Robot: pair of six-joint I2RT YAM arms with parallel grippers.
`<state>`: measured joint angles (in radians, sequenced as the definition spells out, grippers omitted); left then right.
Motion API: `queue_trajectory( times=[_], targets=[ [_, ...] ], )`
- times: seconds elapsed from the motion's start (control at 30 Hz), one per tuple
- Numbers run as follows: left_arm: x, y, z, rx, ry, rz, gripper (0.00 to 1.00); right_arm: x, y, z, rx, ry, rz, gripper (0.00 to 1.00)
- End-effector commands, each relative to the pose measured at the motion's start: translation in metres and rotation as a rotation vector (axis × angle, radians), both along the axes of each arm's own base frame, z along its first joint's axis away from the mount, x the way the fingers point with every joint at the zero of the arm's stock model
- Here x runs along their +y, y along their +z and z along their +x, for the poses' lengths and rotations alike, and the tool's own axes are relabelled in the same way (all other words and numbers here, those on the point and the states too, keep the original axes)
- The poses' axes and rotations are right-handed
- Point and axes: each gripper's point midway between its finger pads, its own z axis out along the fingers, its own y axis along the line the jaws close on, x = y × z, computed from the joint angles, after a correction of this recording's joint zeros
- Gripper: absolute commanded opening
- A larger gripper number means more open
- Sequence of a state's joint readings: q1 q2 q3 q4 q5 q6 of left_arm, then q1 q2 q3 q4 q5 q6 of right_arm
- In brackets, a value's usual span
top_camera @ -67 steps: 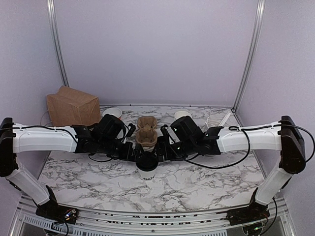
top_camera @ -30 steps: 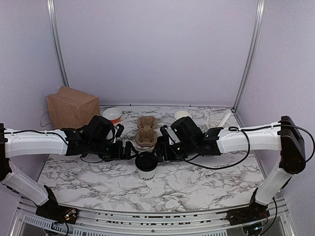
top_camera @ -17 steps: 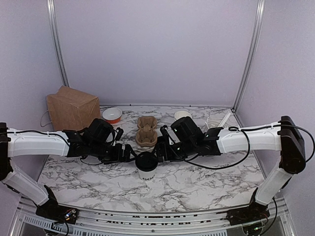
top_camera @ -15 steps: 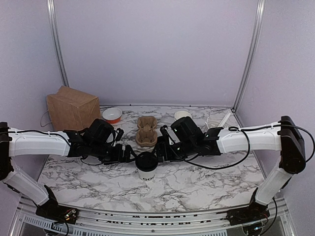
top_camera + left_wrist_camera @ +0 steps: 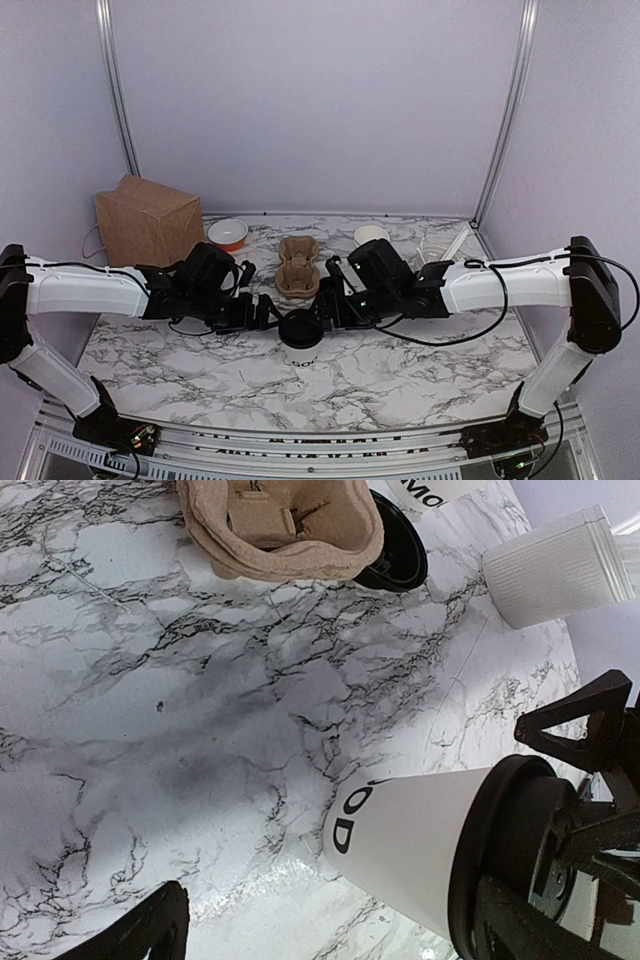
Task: Pack the takeout coffee
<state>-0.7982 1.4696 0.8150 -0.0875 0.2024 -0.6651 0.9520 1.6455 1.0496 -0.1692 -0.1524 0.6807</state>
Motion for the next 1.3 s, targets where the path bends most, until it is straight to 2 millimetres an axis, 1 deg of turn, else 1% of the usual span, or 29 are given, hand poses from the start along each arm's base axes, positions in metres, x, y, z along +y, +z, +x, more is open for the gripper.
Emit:
queue_trajectory(
  times=[0.0, 0.07, 0.17, 0.27, 0.47, 0.63, 0.73, 0.87, 0.97, 1.03, 1.13, 1.17, 1.27],
  targets=[
    [0.031, -0.054, -0.02, 0.102, -0.009, 0.183, 0.99, -0.008, -0.013, -0.011, 0.025, 0.006, -0.039, 0.82],
    [0.031, -0.054, -0.019, 0.098, -0.011, 0.19, 0.99, -0.008, -0.01, -0.01, 0.019, 0.004, -0.034, 0.82],
    [0.029, -0.045, -0.013, 0.072, -0.016, 0.199, 0.99, -0.008, -0.005, -0.009, 0.01, 0.001, -0.03, 0.82],
    [0.023, -0.031, -0.007, 0.044, -0.026, 0.188, 0.99, -0.007, 0.001, -0.008, 0.002, 0.002, -0.023, 0.82],
    [0.008, 0.006, 0.007, -0.023, -0.043, 0.136, 0.99, -0.004, 0.014, -0.003, -0.026, -0.001, -0.007, 0.82],
    [0.005, 0.03, 0.011, -0.067, -0.045, 0.112, 0.99, -0.001, 0.021, -0.001, -0.039, 0.001, 0.005, 0.82],
    [0.005, 0.036, 0.011, -0.074, -0.045, 0.1, 0.99, 0.0, 0.027, 0.0, -0.046, 0.0, 0.017, 0.82],
    [0.005, 0.04, 0.006, -0.073, -0.052, 0.085, 0.99, 0.002, 0.041, 0.001, -0.065, -0.003, 0.049, 0.82],
    [0.0, 0.047, 0.002, -0.089, -0.072, 0.067, 0.99, -0.001, 0.05, 0.002, -0.081, -0.011, 0.06, 0.82],
    [-0.005, 0.054, 0.0, -0.113, -0.085, 0.041, 0.99, -0.005, 0.052, 0.002, -0.085, -0.017, 0.061, 0.82],
    [-0.011, 0.058, -0.005, -0.122, -0.108, 0.015, 0.99, -0.011, 0.052, -0.002, -0.096, -0.002, 0.056, 0.82],
    [-0.013, 0.058, -0.006, -0.122, -0.117, 0.013, 0.99, -0.009, 0.052, -0.007, -0.104, 0.016, 0.053, 0.82],
    [-0.019, 0.053, -0.009, -0.115, -0.135, 0.023, 0.99, -0.007, 0.05, -0.018, -0.135, 0.047, 0.006, 0.82]
  ],
)
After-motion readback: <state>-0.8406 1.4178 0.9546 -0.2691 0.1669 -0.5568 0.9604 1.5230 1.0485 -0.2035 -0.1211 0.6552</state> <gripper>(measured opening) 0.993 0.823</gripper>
